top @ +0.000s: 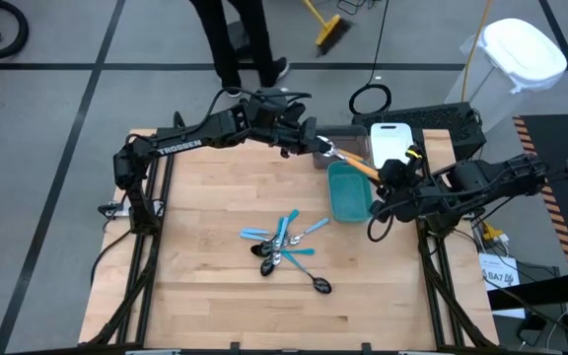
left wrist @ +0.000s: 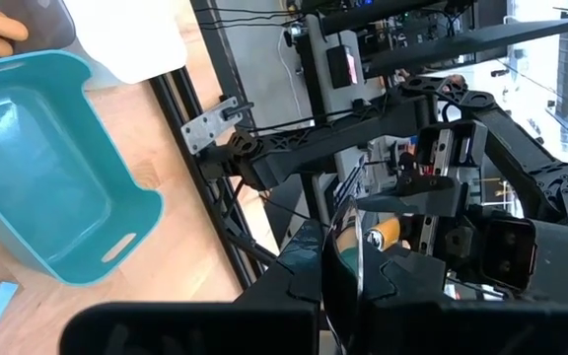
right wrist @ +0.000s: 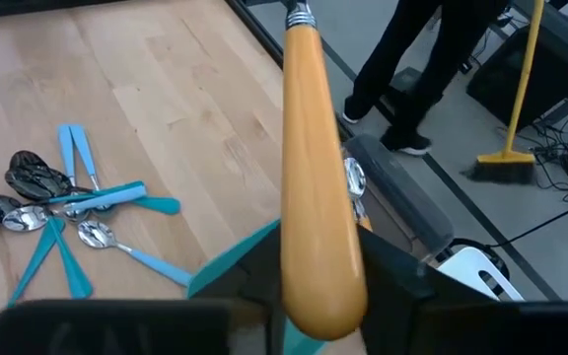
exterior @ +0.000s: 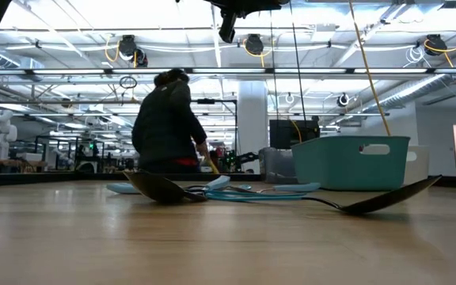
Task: Sort silverware by color (type)
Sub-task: Put the orange spoon into the black bin
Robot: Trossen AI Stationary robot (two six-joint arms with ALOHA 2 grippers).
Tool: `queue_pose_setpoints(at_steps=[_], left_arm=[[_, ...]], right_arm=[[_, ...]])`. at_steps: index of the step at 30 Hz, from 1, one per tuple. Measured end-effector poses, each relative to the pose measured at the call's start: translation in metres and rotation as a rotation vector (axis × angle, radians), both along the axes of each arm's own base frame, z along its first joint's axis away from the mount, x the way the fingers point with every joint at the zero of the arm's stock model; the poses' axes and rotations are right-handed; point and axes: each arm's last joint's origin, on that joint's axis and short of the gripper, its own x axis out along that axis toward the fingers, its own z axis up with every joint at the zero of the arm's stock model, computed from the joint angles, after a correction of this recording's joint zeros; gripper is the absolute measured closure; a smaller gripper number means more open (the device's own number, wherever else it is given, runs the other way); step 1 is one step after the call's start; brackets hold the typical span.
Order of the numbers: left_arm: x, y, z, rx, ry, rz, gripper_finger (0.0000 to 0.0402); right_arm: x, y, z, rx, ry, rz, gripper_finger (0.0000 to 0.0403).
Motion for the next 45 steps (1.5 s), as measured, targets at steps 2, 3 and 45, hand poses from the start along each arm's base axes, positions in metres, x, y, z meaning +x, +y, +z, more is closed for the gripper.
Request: queue_pose_setpoints(at_steps=[2, 3, 45], left_arm=[[0.000, 0.000, 0.000, 0.001, 0.002, -0.002, 0.0396], [0.000, 0.000, 0.000, 0.001, 0.003, -0.001, 0.0396], [-0.002, -0.003, 0.009, 0.188, -0.013, -0.053, 0.0218]], right_arm=[[0.000, 0.000, 0.000, 0.001, -0.005, 0.000, 0.0292], [0.001, 0.000, 0.001, 0.000, -0.009, 0.002, 0.0283], [0.006, 0.002, 0.004, -0.016, -0.039, 0.045, 0.0333]])
